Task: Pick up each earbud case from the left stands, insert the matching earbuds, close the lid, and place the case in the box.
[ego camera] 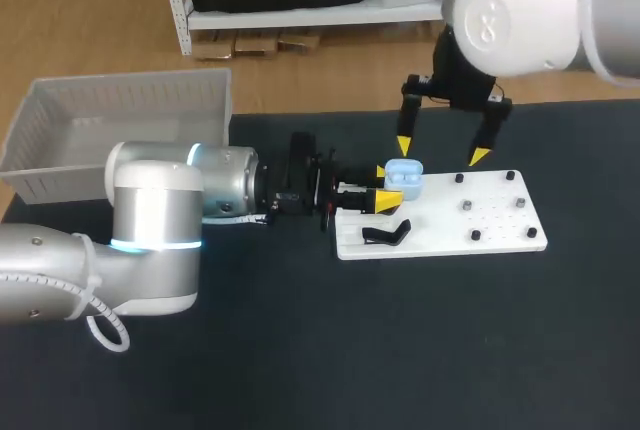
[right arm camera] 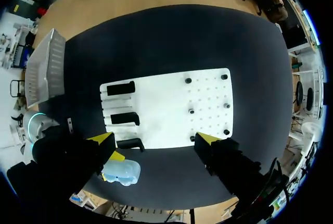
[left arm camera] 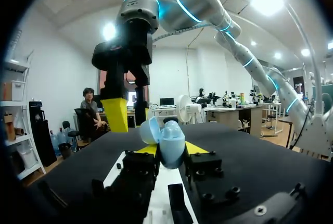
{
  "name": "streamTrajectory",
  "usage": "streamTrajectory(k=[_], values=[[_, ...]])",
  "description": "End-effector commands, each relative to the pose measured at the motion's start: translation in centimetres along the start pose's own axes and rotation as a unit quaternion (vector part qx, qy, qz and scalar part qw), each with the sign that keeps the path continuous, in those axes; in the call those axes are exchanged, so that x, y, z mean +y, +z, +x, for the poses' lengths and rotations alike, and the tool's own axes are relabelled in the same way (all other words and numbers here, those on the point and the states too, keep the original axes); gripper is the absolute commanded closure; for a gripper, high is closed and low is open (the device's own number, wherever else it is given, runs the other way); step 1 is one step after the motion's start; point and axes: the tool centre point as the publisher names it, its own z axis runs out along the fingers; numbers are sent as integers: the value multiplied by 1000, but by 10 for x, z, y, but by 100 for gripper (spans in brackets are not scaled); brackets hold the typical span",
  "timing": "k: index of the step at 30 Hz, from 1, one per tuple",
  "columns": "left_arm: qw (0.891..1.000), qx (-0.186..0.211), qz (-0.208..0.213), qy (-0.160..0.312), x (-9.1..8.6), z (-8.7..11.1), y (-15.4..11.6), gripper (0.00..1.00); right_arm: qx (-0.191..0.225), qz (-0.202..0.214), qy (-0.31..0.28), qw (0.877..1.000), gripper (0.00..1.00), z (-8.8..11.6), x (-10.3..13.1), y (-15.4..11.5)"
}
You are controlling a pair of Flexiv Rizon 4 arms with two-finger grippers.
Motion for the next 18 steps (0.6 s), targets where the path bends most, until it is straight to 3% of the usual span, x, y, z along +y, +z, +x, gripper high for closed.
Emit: streamTrajectory(k=[1,11,18], values=[[1000,-1,-3,1,-1,0,0,100,5,3,1,1000,0,3,-1,2],[1000,-1,-3,1,-1,0,0,100,11,0,-1,1000,0,36,-11,-1],[1000,-1,-3,1,-1,0,0,100,6,-12,-4,1000,0,47,-15,-5]])
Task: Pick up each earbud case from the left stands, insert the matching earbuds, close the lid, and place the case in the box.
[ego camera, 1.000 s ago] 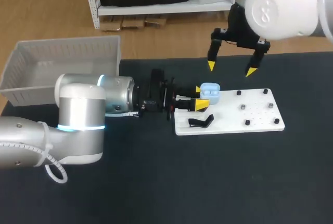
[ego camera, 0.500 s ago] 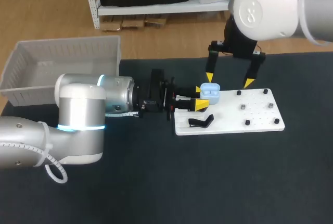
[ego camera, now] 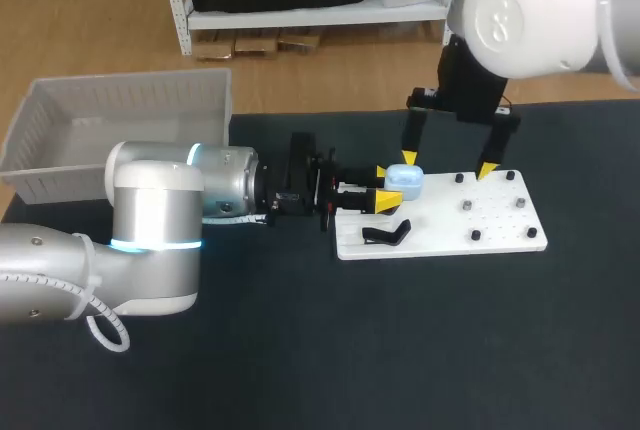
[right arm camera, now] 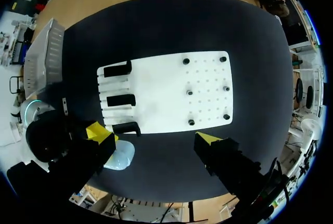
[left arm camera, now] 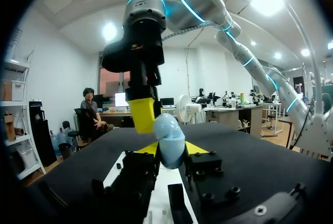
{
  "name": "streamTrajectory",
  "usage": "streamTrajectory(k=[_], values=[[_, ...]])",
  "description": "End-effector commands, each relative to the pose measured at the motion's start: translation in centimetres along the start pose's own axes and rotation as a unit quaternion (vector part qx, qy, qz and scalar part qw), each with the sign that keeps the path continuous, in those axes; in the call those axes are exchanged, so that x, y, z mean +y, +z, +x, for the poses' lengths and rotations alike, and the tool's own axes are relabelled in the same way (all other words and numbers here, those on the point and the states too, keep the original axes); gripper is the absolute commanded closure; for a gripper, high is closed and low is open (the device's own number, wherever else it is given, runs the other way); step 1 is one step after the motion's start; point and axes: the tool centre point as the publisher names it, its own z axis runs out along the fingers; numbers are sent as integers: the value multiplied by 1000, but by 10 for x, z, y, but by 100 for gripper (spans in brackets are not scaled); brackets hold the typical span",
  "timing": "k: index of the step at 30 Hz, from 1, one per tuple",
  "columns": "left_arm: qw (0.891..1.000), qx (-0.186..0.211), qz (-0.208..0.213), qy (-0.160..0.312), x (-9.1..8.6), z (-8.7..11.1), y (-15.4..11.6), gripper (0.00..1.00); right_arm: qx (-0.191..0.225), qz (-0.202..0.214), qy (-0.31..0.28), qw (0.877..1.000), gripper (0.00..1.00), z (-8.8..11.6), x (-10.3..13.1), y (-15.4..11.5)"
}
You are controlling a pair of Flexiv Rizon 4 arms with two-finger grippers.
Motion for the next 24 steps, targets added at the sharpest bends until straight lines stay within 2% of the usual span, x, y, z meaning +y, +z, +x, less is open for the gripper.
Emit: streamTrajectory(k=[1,4,9,14,17,19,24], values=[[1000,-1,-3,1,-1,0,0,100,-20,-9,-2,1000,0,14,-7,-1],[1000,-1,-3,1,-1,0,0,100,-26,-13,-6,1000,0,15,-7,-2],[1000,-1,-3,1,-1,0,0,100,-89,-39,-19,995,0,18,-13,-26],[1000,-1,-3,1,-1,0,0,100,-171,-67,-61,981,0,33,-17,-56],[1000,-1,-3,1,-1,0,0,100,-221,-65,-74,970,0,47,-21,-68],[1000,8,-19,7,2,-8,-13,100,-240,-54,-74,966,0,52,-25,-70],[996,46,-71,21,10,-29,-52,100,-265,-74,-58,960,0,57,-41,-68]])
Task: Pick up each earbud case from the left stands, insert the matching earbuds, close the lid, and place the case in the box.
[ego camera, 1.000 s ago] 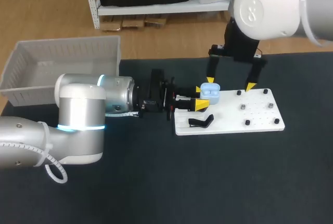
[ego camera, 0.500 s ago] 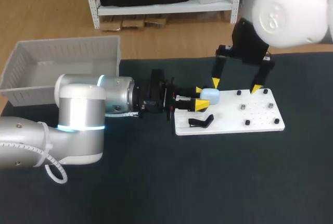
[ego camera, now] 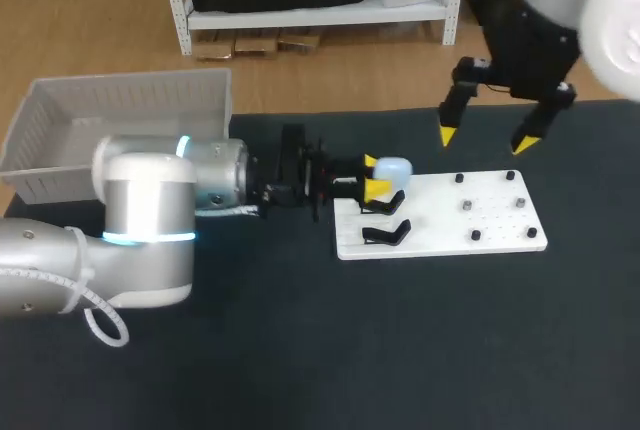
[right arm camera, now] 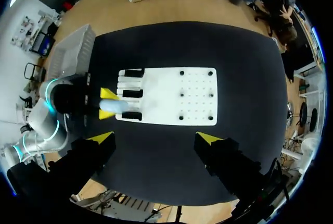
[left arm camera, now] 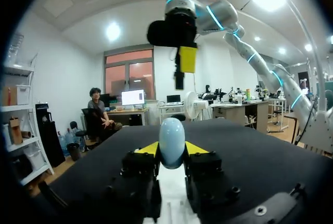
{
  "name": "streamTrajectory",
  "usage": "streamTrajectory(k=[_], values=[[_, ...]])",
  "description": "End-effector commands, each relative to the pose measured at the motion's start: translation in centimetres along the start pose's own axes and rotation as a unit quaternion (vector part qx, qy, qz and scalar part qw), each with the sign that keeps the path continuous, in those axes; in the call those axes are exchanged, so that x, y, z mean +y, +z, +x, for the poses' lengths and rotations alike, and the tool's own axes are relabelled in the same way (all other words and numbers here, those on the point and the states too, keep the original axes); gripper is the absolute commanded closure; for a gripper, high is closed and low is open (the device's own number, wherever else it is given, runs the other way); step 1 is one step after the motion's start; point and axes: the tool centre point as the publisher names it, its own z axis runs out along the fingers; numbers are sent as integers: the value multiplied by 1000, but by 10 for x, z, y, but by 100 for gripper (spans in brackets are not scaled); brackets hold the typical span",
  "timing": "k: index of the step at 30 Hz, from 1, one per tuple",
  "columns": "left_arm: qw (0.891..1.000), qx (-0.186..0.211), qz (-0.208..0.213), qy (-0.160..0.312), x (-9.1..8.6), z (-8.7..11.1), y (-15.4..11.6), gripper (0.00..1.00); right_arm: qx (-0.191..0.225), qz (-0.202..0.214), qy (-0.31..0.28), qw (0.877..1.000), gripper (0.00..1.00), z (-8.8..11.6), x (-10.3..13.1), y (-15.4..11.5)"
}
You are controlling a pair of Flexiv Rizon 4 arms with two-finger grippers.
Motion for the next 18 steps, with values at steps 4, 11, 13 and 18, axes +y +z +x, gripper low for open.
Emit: streamTrajectory(k=[4,11,13,18], values=[[995,55,-79,11,-5,-44,-67,100,-178,-31,15,983,0,26,-20,-1],[985,102,-140,17,-2,-78,-115,100,-178,-31,15,983,0,26,-20,-1],[980,117,-163,14,-1,-86,-131,100,-178,-31,15,983,0,26,-20,-1],[961,164,-223,-7,-1,-89,-171,100,-178,-31,15,983,0,26,-20,-1]])
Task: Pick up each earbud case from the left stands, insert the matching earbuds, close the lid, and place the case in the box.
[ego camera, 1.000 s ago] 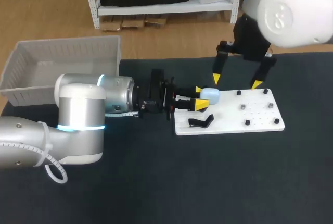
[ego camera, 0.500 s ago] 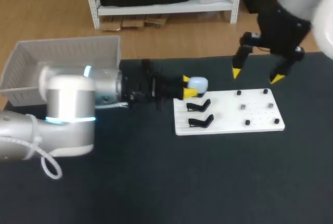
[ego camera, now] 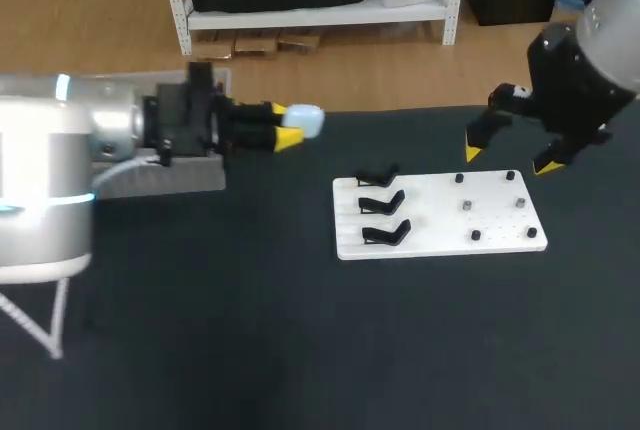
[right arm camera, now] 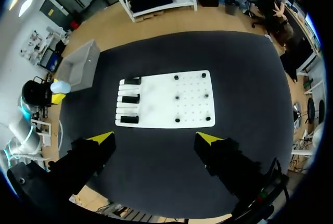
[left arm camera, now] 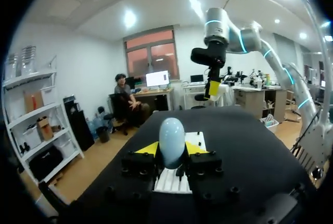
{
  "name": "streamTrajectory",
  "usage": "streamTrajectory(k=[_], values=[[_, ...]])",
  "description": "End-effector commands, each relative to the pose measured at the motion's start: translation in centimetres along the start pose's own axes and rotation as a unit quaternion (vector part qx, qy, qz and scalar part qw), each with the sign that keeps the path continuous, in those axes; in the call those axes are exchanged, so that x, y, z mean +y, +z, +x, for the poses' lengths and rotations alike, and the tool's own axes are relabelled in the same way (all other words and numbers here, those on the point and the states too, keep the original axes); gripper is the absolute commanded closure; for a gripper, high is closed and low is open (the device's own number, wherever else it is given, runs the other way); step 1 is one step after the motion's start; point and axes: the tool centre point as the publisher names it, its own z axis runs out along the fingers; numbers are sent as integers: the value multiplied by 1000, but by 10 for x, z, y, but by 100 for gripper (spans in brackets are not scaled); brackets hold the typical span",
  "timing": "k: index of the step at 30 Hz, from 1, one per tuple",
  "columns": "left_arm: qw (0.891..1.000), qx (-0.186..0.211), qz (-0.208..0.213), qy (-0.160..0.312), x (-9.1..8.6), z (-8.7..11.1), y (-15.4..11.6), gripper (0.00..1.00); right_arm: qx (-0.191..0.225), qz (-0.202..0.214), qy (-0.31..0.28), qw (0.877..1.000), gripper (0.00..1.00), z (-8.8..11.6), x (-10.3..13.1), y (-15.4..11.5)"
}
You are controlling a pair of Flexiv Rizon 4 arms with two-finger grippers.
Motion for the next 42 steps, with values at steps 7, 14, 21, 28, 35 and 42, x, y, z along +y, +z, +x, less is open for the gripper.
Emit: streamTrajectory(k=[7,14,21,28,35,42], values=[[972,131,-187,-58,25,33,-92,100,-82,1,1,997,0,4,-1,-1],[956,134,-235,-112,80,76,-99,100,-82,1,1,997,0,4,-1,-1],[942,144,-266,-144,127,103,-104,100,-82,1,1,997,0,4,-1,-1],[928,166,-286,-173,162,121,-106,100,-82,1,1,997,0,4,-1,-1],[923,180,-286,-182,168,120,-100,100,-82,1,1,997,0,4,-1,-1],[914,203,-298,-186,162,121,-105,0,-82,1,1,997,0,4,-1,-1]])
